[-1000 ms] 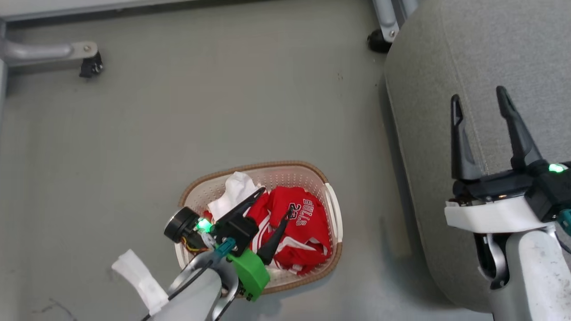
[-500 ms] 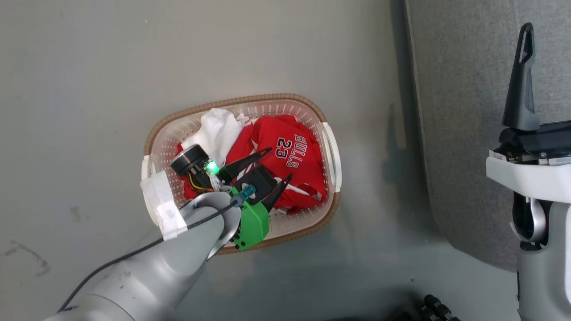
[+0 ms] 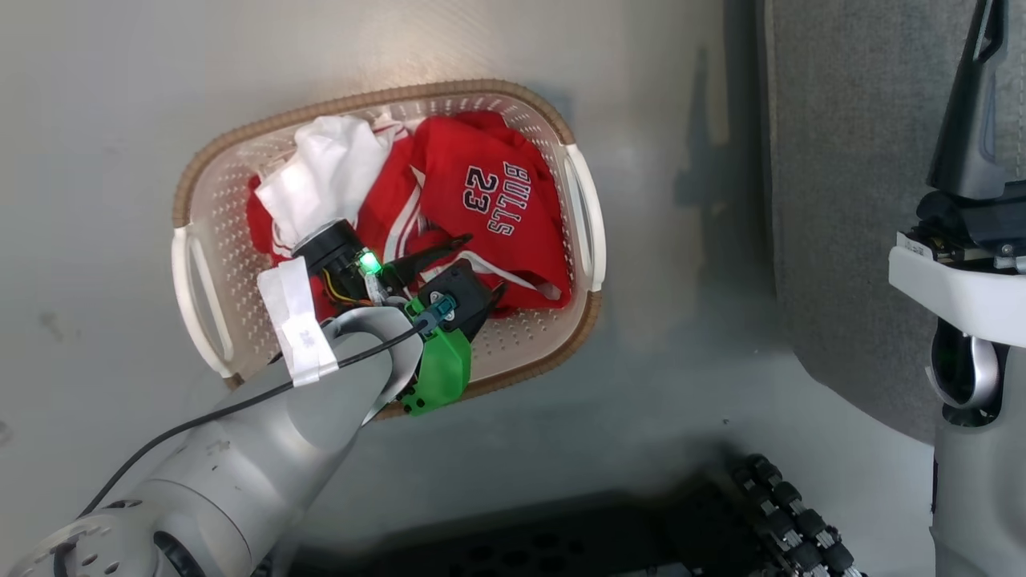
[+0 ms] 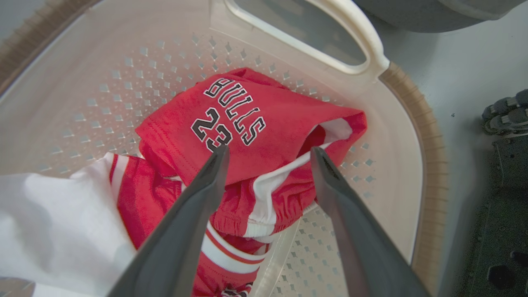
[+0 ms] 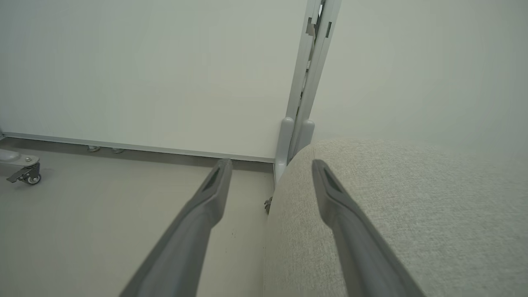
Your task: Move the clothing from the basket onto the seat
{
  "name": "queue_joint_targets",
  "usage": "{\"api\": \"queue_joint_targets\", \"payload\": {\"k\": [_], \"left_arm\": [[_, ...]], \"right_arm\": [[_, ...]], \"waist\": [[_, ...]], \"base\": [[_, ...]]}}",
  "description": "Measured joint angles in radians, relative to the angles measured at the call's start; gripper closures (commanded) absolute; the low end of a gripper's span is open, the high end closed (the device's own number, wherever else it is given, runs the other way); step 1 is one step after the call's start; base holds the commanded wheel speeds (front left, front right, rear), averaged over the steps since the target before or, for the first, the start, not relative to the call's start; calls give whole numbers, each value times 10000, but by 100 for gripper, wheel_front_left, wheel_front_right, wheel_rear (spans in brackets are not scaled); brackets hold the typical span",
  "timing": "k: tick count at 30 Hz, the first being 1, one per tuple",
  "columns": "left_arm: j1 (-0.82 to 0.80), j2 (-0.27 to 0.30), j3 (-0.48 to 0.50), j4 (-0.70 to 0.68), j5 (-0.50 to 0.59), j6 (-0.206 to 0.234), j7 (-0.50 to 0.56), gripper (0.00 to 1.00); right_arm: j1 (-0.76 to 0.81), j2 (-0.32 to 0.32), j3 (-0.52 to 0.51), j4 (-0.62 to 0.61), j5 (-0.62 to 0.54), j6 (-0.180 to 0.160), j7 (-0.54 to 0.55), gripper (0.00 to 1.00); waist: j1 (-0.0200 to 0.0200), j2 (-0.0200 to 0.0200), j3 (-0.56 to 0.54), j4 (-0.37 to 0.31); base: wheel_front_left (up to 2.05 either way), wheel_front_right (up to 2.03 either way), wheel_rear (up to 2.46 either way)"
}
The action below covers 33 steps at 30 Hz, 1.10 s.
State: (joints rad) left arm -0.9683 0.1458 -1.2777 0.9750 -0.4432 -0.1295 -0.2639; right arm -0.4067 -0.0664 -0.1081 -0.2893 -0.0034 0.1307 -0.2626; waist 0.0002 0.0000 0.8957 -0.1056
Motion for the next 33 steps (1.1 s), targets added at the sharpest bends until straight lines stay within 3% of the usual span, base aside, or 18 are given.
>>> {"api": "queue_joint_targets", "payload": {"k": [15, 33], "left_arm": [[-907, 6, -38, -81, 688, -12, -2, 0], [-1353, -433, 48, 721, 1498, -12, -2, 0]], "right_arm": [[-236, 127, 4, -499, -21, 0, 0, 0], [-278, 144, 52, -665, -81, 0, 0, 0]], "waist": [[0, 0, 1062, -354], [-1, 0, 1649, -448]], "base": [[0, 0, 0], [0, 0, 0]]}}
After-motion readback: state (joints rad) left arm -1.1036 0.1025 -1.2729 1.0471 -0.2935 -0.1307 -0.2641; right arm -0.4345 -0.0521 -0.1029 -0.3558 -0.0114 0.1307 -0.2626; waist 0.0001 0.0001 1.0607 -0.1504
